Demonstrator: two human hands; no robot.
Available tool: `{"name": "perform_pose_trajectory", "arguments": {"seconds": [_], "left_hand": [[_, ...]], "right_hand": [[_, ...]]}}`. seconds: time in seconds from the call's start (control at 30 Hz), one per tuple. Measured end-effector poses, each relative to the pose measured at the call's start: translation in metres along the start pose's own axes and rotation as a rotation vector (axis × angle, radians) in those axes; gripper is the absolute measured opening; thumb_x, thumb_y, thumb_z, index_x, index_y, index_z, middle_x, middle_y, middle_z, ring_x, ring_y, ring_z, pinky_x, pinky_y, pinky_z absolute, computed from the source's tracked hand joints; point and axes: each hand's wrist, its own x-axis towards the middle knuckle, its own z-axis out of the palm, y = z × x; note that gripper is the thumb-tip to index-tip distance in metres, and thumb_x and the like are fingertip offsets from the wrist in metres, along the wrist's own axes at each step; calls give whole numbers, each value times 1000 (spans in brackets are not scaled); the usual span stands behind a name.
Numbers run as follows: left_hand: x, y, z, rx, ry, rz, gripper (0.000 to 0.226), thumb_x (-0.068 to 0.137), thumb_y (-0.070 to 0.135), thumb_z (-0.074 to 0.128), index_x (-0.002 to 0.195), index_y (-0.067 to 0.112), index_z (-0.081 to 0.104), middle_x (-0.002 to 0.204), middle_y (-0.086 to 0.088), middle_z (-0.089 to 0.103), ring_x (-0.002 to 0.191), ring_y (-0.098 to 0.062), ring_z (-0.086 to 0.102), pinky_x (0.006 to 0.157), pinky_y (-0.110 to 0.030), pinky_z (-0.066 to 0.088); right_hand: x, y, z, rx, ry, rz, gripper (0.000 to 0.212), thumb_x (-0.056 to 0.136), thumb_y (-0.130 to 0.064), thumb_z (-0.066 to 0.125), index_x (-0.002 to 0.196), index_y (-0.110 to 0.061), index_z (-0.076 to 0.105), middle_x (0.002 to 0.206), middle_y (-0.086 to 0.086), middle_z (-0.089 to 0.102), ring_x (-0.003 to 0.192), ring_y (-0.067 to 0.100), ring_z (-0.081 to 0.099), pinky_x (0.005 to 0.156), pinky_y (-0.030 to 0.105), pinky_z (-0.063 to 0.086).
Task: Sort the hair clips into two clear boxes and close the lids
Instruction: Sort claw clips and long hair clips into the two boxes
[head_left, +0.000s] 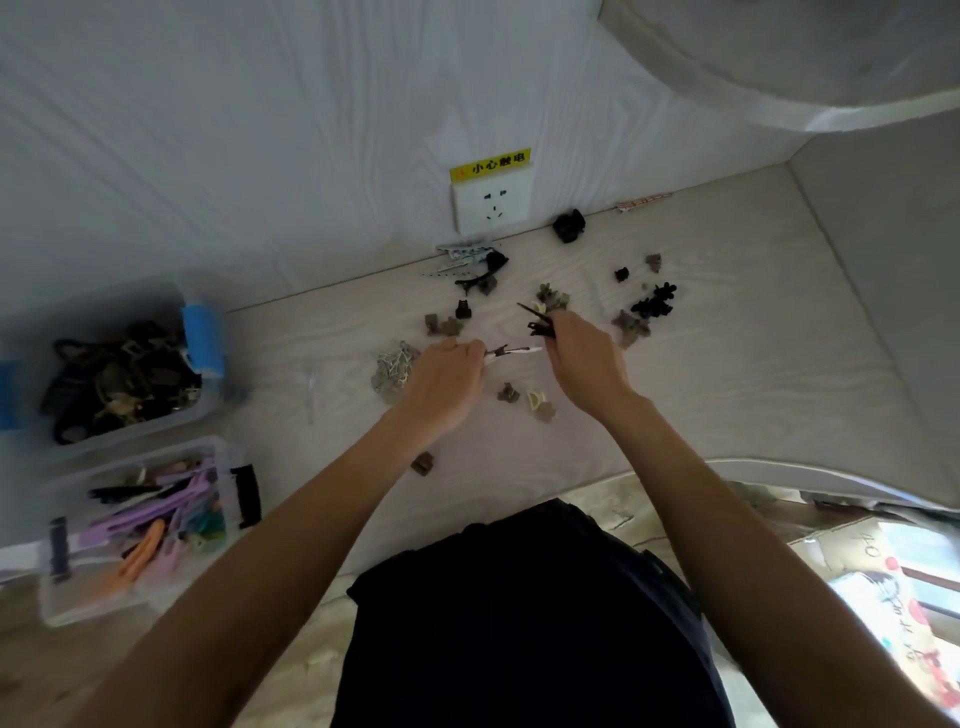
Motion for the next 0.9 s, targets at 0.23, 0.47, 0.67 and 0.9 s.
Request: {"name": "perform_pose_trajectory", "arguments": {"seconds": [0.23,0.47,0.67,0.9], "left_hand": [[-27,-26,-18,-112,224,-344,19,97,18,41,97,7,56,69,-9,61,49,-27,45,59,-31,35],[-39,-51,-18,-196,312,-625,23,99,21,35,95,8,54,77,-8,63,66,-30,56,80,-38,39],[-41,-52,-14,-189,283,-590,23,98,21,37,104,7,55,86,-10,65,80,-29,60,85,-41,38],[-49,-49,-18,-207,313,-505,20,98,17,39,106,10,56,70,4,53,65,-21,54,88,-37,36]], "right_hand": [[92,-35,-11,-94,-20,-200,29,96,-22,44,121,-8,50,110,16,63,95,34,60,73,39,46],[126,-60,7,-274,-118,-155,41,90,-41,54,109,-5,55,106,17,64,93,33,62,64,31,37],[92,-42,4,-345,-222,-239,48,83,-49,59,107,-9,53,102,14,63,89,31,60,65,31,38],[79,-36,8,-306,-202,-264,48,84,-46,59,114,-9,52,105,13,61,93,29,59,67,32,41]]}}
